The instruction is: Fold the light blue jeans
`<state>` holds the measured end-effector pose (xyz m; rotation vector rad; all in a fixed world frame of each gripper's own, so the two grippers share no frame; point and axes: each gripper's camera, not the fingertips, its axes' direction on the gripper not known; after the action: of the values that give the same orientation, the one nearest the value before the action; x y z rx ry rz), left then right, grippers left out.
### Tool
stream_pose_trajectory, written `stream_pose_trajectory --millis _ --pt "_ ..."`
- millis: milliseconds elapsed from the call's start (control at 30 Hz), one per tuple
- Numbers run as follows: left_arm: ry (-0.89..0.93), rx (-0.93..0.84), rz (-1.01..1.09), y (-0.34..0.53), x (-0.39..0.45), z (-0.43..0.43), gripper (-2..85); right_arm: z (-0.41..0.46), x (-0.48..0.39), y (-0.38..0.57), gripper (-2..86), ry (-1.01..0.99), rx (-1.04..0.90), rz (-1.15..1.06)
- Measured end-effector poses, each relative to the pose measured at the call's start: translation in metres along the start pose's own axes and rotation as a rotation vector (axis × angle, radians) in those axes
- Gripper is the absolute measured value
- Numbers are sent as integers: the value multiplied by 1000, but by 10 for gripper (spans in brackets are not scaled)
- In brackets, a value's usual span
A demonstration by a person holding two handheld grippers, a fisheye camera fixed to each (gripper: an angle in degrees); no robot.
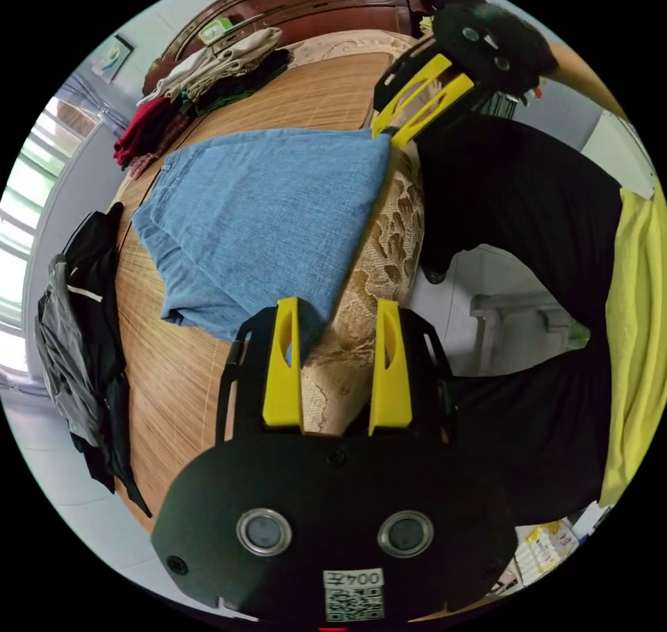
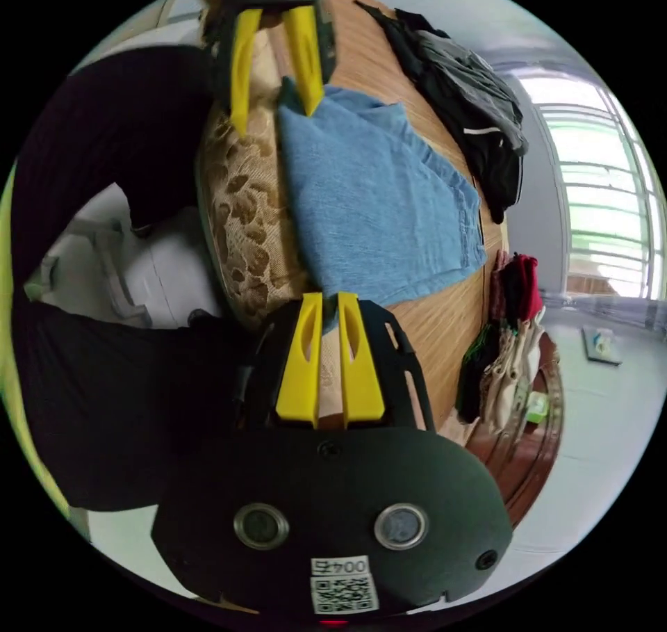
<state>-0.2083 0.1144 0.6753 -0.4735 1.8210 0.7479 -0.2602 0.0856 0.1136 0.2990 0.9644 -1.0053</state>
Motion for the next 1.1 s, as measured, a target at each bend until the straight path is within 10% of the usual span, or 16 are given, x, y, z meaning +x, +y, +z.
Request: stream_pose_trajectory --millis 367,1100 --pt "-12 139 -240 31 -49 -41 100 -24 104 64 36 -392 261 490" --pt "-203 72 -69 38 30 -168 22 -89 11 153 36 -196 246 425"
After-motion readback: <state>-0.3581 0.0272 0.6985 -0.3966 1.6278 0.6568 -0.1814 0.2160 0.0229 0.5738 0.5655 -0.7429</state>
